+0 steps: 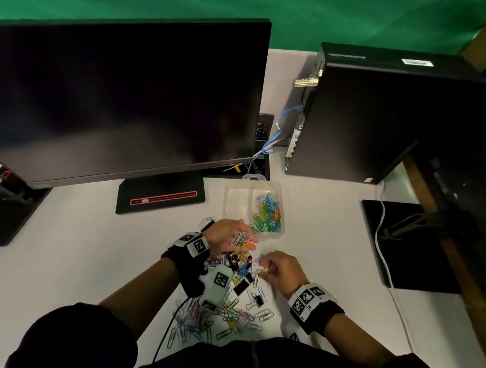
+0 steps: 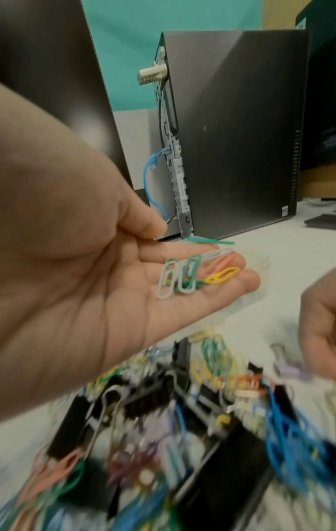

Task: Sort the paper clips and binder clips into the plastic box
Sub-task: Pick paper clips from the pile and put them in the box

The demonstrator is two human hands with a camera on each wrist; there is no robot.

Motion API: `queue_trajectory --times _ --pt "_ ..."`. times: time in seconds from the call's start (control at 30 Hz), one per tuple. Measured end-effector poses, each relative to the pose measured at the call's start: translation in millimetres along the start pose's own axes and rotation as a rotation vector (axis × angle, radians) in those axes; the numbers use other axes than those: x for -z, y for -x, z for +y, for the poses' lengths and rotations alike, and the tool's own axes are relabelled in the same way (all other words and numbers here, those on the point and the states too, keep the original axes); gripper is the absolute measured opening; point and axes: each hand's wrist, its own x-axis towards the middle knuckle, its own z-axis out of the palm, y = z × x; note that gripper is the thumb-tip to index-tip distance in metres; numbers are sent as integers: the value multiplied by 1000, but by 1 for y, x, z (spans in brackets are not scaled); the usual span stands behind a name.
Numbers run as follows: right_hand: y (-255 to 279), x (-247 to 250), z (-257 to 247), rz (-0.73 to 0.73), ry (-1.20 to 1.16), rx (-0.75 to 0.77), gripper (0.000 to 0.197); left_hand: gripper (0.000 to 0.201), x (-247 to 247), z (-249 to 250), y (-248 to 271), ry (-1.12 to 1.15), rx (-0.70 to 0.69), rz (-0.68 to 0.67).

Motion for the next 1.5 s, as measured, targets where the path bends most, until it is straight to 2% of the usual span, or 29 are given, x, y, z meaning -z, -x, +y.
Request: queue_trajectory --times 0.07,0.17,0.23,0.3,0.4,0.5,0.57,0.63,0.7,0.77,0.83,0.97,1.07,1.17,1.23,1.3,1.37,1.5 --pt "0 4 -1 -55 44 4 23 24 -9 10 -5 22 -13 -5" --pt "-1 12 0 -172 125 17 35 27 -21 19 -21 49 -61 56" --pt "-2 17 0 -190 138 16 37 28 -27 21 -33 50 -81 91" --pt "-4 18 0 -181 135 18 31 17 -30 21 -42 85 -45 95" --pt "-6 20 0 -182 123 -5 21 22 -31 22 -47 124 -25 100" --pt "-7 22 -1 -196 124 -4 14 33 -29 21 -39 71 -95 37" --pt "-6 22 -1 -209 142 17 11 36 -24 21 -29 -89 -137 7" --pt "-5 19 1 -231 173 65 8 29 -15 18 -16 -275 -167 1" --pt "-2 16 2 -243 189 106 6 16 -3 7 -6 -600 -226 59" --pt "0 15 2 -236 199 129 7 18 10 -9 3 -973 -254 136" --pt "2 13 0 -235 242 146 8 16 19 -24 14 -1149 -257 178" --pt "5 10 -5 -245 328 128 15 3 35 -47 33 -1153 -250 160" --pt "6 8 -5 -230 294 126 14 18 48 -66 45 -1242 -330 142" --pt "4 7 -2 -222 250 114 12 47 56 -83 56 -1395 -417 81" --pt "3 8 -2 -221 222 112 12 56 56 -90 62 -1436 -458 71" --pt "2 12 -3 -229 199 116 9 55 55 -94 66 -1433 -441 83" --pt "0 18 -6 -211 172 118 7 47 54 -95 67 -1389 -367 68" --pt "-14 42 -19 -90 92 119 3 30 54 -95 67 -1323 -323 76"
